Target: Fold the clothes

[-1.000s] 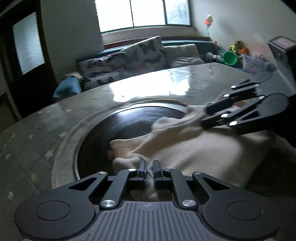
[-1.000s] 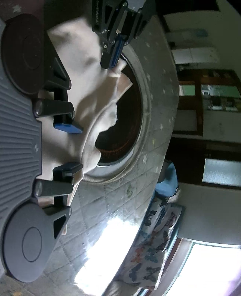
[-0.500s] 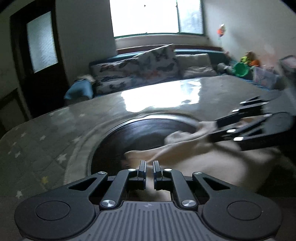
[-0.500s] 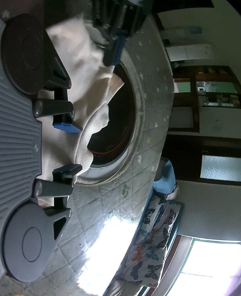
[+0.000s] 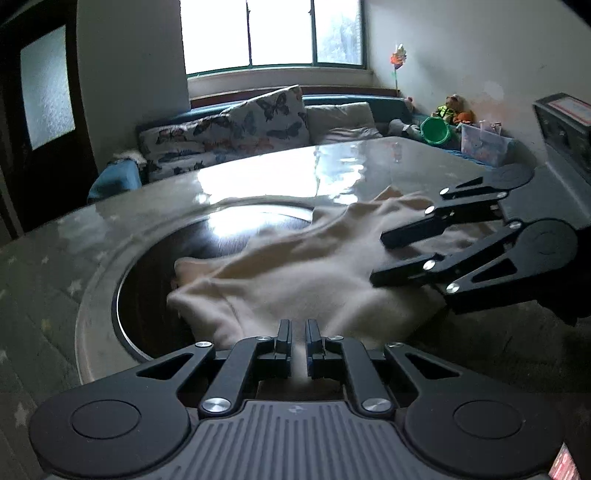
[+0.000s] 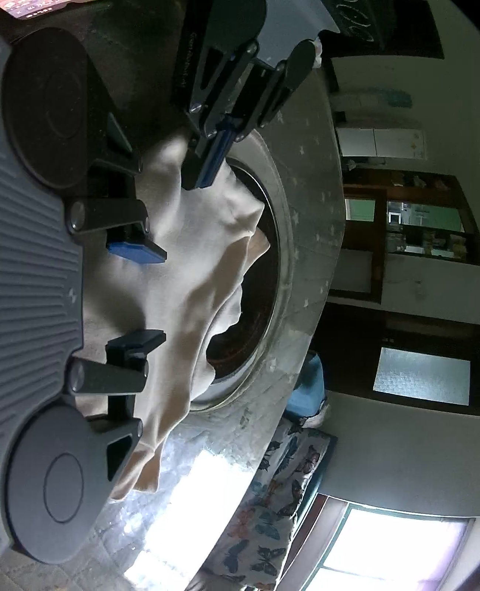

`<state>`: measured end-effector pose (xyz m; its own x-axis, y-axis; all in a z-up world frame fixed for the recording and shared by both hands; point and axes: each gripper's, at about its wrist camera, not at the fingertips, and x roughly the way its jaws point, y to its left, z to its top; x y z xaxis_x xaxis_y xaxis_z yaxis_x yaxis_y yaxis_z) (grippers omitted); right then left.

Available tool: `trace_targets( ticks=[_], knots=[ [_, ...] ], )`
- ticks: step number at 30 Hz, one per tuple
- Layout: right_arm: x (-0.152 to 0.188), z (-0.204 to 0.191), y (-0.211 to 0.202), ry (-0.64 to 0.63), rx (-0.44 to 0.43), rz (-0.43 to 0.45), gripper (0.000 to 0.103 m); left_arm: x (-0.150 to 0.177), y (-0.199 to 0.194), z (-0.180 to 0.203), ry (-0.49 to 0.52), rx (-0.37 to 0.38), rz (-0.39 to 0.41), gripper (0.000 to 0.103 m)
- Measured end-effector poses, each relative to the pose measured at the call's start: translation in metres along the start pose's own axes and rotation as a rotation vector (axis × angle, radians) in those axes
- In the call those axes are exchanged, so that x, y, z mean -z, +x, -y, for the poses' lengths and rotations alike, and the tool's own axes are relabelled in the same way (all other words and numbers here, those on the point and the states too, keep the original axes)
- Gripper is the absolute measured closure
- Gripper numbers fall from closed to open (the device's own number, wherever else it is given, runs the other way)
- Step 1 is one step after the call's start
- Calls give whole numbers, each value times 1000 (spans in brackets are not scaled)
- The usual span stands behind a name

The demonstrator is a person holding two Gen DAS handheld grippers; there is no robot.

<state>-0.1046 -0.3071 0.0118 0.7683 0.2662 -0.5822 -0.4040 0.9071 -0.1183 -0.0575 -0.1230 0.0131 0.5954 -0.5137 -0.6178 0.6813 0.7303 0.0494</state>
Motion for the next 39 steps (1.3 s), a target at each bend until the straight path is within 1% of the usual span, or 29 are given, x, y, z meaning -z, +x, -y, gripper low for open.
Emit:
trace_targets(
  ticks=[3, 6, 9, 16, 19, 21, 23, 25, 28, 29, 31, 33, 39],
  knots=[
    [-1, 1, -10, 18, 4, 18, 63, 1, -2, -1, 1, -7, 7, 93],
    [5, 1, -24, 8, 24, 22, 63, 3, -4, -2, -2, -8, 11, 93],
    [19, 3, -27, 5, 42, -23, 63, 6, -4, -2, -5, -9, 20, 94],
    [29, 13, -50, 56, 58, -10, 63, 8, -6, 0, 1, -13, 24, 94],
    [40, 24, -53, 85, 83, -48, 62, 8, -8, 0, 4, -12, 23, 94],
    [46, 29, -54, 112, 71, -58, 62, 6, -9, 1, 9, -12, 22, 94],
    [46, 31, -60, 113, 65, -55, 62, 5, -10, 2, 12, -11, 20, 93],
    [41, 30, -68, 111, 65, -30, 62, 2, -12, 3, 16, -9, 22, 93],
    [35, 35, -69, 143, 60, -3, 62, -4, -17, 7, 20, 4, 42, 93],
    [35, 37, -66, 154, 62, -6, 62, -6, -18, 9, 20, 13, 49, 93],
    [40, 44, -57, 186, 69, -48, 62, -9, -19, 15, 29, 30, 59, 93],
    [47, 48, -56, 224, 47, -47, 62, -12, -19, 20, 44, 45, 66, 92],
    [39, 53, -69, 248, 50, -3, 62, -18, -9, 33, 64, 88, 66, 91]
  ],
)
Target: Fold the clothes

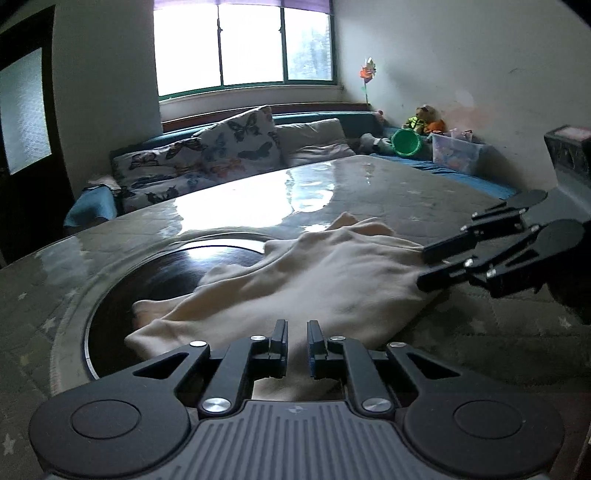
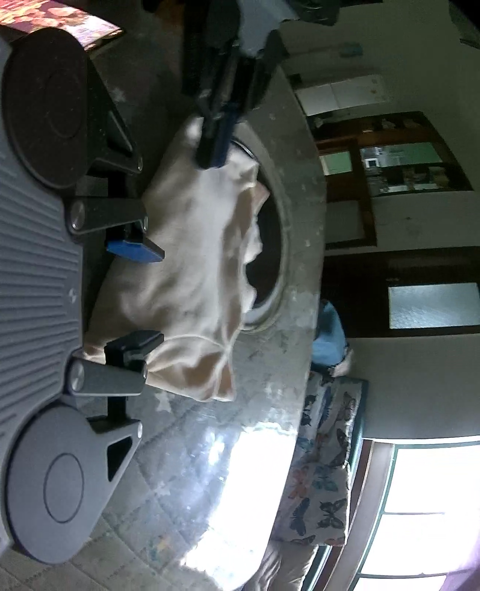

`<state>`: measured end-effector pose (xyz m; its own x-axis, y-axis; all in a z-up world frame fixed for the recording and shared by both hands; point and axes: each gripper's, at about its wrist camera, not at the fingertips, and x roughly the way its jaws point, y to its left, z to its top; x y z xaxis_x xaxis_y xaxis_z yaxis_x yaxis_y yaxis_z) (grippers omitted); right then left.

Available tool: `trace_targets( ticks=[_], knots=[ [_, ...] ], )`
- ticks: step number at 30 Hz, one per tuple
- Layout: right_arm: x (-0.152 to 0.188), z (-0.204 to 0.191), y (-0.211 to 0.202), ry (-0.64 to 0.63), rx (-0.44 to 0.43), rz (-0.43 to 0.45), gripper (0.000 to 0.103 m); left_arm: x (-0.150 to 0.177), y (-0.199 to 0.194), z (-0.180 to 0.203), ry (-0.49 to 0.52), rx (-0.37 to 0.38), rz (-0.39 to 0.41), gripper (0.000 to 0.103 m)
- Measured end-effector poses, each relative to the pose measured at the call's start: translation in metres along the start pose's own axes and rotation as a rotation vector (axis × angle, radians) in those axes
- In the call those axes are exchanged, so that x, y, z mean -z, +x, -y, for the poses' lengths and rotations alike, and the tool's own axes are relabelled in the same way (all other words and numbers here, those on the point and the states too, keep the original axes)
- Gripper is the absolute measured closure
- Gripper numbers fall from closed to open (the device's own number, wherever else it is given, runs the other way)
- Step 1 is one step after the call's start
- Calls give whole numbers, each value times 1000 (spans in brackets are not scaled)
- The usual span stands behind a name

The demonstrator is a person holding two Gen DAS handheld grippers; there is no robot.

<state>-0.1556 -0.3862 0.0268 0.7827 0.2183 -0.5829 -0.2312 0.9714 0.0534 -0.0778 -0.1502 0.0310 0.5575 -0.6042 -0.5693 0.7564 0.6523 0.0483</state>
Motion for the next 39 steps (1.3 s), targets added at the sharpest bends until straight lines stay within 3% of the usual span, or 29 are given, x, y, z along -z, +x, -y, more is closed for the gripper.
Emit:
trace_targets(
  ticks=[7, 11, 16, 21, 23, 25, 33, 36, 39],
  knots=[
    [-2, 7, 21, 16, 13, -20, 61, 3, 15, 10, 11, 22, -20, 89],
    [-8, 15, 13, 65, -1, 7, 48, 3, 7, 3, -24, 10, -7, 87],
    [-12, 41, 18, 167, 34, 9, 48, 5, -8, -19, -111, -98, 9, 82],
    [-10, 67, 32, 257, 43, -7, 48, 14, -8, -51, -244, -235, -33, 76],
    [-8, 74, 38, 285, 39, -10, 48, 17, -5, -59, -270, -266, -42, 54],
    [-6, 79, 41, 312, 19, -11, 48, 19, -3, -64, -286, -288, -49, 52],
    [-7, 82, 50, 315, 5, -8, 48, 20, 8, -79, -356, -242, -73, 52],
    [-10, 81, 54, 319, -11, -10, 52, 22, 12, -83, -393, -211, -79, 53],
    [-11, 81, 57, 329, -28, -12, 65, 22, 12, -85, -418, -180, -71, 64]
  ],
)
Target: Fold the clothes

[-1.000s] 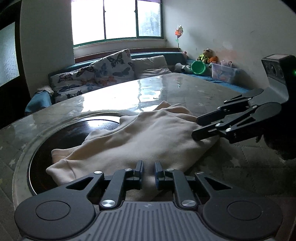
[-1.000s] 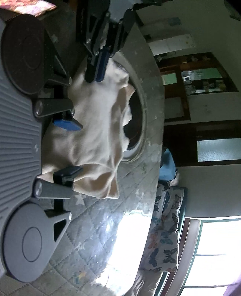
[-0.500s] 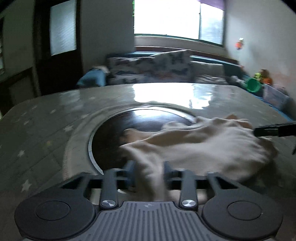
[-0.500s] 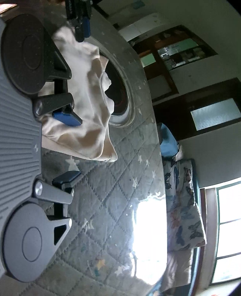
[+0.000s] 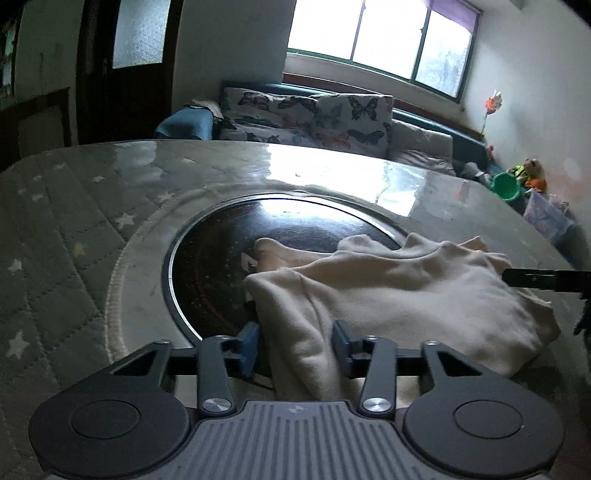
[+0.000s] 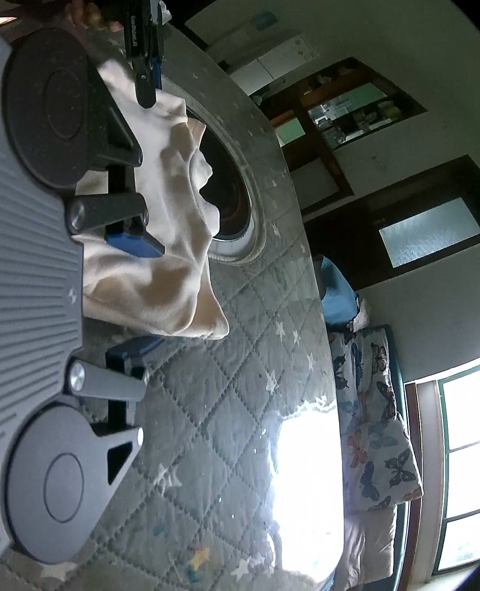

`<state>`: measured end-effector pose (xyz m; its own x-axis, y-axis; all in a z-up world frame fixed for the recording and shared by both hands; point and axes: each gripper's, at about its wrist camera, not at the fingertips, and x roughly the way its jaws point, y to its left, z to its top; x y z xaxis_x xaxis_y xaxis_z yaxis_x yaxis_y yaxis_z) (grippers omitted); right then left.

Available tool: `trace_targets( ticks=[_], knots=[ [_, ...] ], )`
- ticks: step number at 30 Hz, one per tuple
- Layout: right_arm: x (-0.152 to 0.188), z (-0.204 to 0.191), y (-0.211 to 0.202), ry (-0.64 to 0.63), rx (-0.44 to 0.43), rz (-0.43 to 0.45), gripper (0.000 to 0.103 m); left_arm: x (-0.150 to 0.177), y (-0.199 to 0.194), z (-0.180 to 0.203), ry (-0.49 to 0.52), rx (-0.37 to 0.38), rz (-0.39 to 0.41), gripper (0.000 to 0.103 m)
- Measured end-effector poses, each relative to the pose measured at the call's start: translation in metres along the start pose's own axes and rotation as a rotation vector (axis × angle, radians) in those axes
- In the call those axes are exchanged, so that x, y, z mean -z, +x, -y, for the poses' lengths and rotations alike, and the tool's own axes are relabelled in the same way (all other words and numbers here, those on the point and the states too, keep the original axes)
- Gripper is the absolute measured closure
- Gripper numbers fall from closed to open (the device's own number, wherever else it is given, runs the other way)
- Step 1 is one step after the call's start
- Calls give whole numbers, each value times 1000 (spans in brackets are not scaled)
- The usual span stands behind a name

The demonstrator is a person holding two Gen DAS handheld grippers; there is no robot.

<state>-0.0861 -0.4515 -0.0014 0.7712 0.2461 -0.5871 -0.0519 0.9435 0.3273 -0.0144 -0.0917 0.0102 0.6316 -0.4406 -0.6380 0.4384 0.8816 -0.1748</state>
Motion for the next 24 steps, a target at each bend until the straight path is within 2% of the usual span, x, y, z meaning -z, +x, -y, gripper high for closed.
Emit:
trace_targets(
  ticks=[2, 4, 7, 17, 24],
  knots=[
    [0, 1, 1, 19, -20, -8, 75, -1, 1, 0, -19, 23, -4, 77],
    [0, 2, 3, 41, -40, -16, 85, -2, 2, -1, -51, 38, -7, 81],
    [1, 2, -1, 60, -51, 0, 91, -5, 1, 0, -72, 41, -6, 84],
    [1, -4, -38, 87, -75, 96, 93, -35, -20, 38, 9, 128, 62, 86],
    [-4, 15, -73, 100, 4, 159, 93, -58, -9, 79, 71, 199, 50, 86]
  ],
)
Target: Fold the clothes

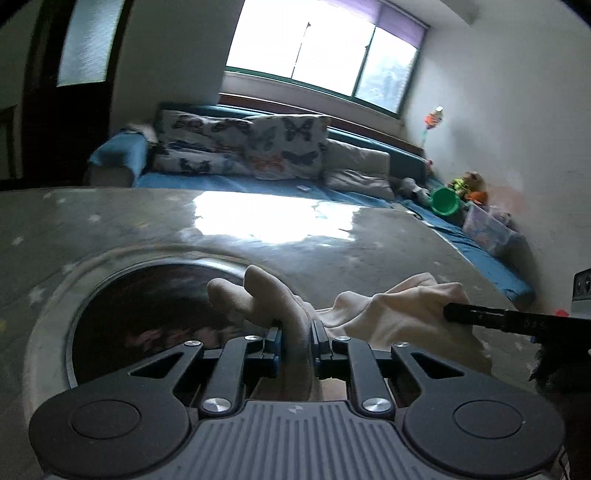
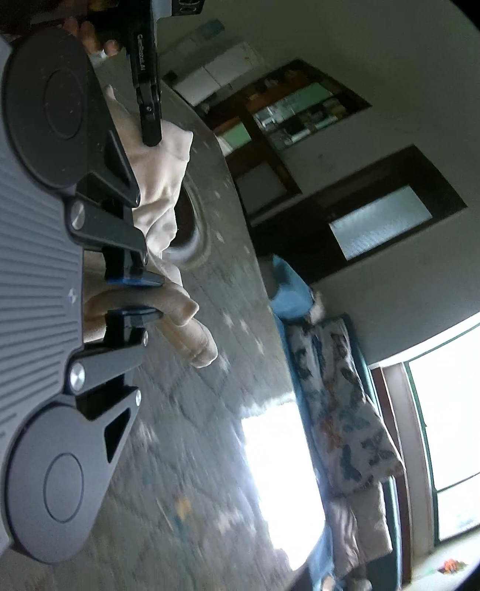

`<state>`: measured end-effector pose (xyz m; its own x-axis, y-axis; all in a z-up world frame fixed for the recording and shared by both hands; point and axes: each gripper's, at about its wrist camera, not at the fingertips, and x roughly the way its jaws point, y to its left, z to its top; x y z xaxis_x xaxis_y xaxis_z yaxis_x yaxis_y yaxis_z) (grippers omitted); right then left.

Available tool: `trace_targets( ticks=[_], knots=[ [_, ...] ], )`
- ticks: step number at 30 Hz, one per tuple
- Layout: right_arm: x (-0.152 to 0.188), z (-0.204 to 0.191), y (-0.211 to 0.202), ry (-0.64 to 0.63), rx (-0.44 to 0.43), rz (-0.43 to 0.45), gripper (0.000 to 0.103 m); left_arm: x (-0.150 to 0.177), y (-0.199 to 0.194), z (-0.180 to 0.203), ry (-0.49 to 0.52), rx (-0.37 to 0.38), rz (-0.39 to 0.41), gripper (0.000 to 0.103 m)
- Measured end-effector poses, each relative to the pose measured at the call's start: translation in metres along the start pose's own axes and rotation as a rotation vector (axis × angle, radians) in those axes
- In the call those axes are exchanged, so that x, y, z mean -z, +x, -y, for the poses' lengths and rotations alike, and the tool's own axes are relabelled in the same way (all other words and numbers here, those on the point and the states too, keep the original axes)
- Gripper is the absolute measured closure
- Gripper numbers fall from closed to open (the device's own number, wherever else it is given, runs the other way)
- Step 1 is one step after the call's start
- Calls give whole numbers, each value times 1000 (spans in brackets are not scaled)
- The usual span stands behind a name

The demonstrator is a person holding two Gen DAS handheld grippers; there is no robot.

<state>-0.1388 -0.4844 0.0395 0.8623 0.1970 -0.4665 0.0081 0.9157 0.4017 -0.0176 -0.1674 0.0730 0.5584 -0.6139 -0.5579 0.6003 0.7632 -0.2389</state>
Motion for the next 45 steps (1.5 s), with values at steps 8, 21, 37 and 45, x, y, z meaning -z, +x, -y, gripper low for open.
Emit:
trace_targets(
  ticks=[8, 21, 37, 45],
  knots=[
    [-22, 42, -44, -9, 182, 62, 93, -29, 57, 64, 120, 87, -63, 86],
    [-33, 107, -83, 19, 491, 101, 93, -45, 145, 157, 159, 200, -134, 86],
    [-3, 76, -54, -162, 596, 47, 47, -27, 151, 144, 219, 75, -185, 78],
    [5, 35, 0, -252, 503, -18, 40, -23, 92, 112, 262, -12, -119, 62]
  ],
)
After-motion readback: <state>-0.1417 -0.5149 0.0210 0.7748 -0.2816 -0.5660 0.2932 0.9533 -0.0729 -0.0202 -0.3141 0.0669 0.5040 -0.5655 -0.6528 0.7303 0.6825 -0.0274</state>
